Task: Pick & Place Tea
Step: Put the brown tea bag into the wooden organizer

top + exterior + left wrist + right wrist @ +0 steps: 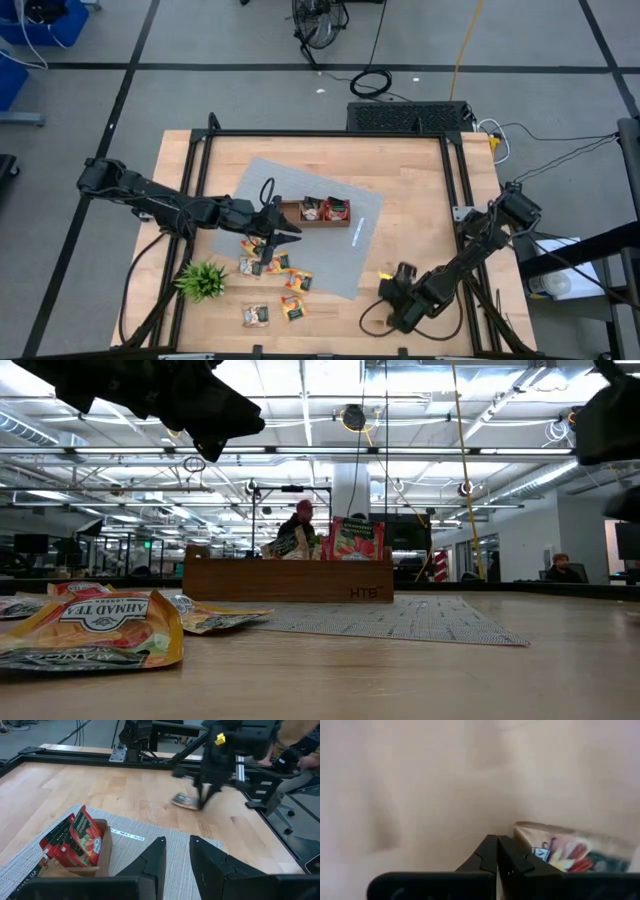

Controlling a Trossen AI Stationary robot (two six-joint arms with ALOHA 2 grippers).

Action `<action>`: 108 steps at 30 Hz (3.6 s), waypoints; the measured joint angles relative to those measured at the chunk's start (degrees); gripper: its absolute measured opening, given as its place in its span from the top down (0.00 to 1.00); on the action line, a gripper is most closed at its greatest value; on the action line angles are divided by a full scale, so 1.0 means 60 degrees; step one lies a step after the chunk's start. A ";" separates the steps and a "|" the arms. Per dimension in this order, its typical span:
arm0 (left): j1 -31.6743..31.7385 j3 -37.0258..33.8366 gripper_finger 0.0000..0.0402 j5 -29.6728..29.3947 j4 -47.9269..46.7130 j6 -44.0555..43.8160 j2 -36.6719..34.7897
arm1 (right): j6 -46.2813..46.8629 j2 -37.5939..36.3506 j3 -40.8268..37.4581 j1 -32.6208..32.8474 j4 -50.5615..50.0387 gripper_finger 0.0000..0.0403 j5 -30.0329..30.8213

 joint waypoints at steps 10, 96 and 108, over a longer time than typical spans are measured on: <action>0.0000 -0.0002 0.78 0.0000 0.0007 0.0033 0.0000 | 0.0628 -0.1573 0.0391 0.0472 -0.1474 1.00 0.1054; 0.0938 0.3466 0.68 -0.0477 0.1997 -0.1652 0.4703 | -1.4333 -0.1929 -0.2846 -0.3446 0.9137 1.00 0.6834; 0.1009 0.3721 0.26 -0.1125 0.1514 -0.2348 0.4758 | -1.4322 -0.1929 -0.2847 -0.3439 0.9239 1.00 0.6852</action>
